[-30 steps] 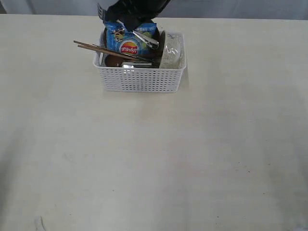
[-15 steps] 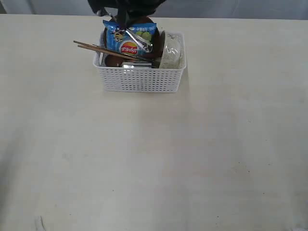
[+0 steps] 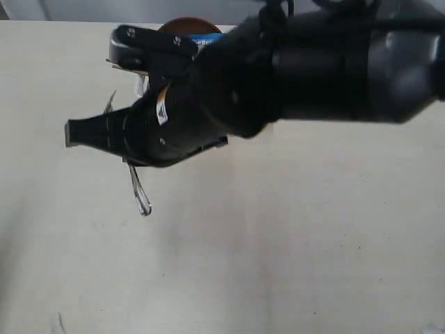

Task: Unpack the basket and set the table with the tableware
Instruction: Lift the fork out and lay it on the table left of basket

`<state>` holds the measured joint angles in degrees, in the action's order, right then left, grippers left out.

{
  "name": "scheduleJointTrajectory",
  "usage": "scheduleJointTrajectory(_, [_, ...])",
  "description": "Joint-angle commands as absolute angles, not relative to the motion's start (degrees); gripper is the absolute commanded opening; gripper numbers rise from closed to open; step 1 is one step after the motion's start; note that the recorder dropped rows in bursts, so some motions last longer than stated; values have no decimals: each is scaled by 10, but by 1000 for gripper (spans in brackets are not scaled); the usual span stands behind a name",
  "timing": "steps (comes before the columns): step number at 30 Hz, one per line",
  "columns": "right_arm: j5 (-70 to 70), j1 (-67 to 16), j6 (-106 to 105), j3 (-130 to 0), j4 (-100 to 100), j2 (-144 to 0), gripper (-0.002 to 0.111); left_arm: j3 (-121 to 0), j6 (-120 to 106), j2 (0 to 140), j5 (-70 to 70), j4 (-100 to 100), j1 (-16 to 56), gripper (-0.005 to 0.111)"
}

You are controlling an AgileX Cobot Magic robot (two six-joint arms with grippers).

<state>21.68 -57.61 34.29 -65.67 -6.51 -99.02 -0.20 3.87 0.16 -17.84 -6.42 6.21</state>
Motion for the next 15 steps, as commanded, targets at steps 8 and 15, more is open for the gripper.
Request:
scheduleJointTrajectory(8, [87, -578, 486, -550, -19, -1034, 0, 0, 39, 0, -174, -62, 66, 0])
scheduleJointTrajectory(15, [69, -574, 490, -550, -19, -1077, 0, 0, 39, 0, -174, -62, 66, 0])
